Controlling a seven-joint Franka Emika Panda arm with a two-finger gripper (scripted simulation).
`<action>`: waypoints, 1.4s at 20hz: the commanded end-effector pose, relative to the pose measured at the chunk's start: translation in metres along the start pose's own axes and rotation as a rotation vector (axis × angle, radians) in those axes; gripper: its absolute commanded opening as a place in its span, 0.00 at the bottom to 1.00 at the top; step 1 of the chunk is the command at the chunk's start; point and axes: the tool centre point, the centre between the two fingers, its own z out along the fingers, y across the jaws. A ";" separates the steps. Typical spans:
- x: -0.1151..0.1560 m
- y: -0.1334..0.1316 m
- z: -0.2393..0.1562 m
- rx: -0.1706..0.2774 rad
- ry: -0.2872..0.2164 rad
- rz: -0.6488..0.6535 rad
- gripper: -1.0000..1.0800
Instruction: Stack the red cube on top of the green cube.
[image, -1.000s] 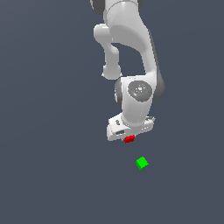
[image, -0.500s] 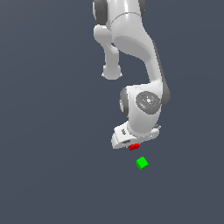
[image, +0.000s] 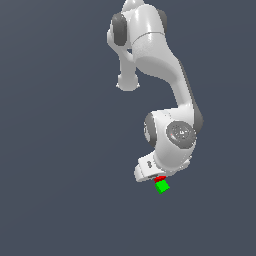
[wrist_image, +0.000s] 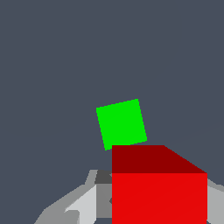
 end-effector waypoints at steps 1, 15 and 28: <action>0.009 -0.003 0.003 0.000 0.001 0.000 0.00; 0.030 -0.010 0.013 0.000 0.001 0.000 0.00; 0.030 -0.010 0.013 0.000 0.001 0.000 0.96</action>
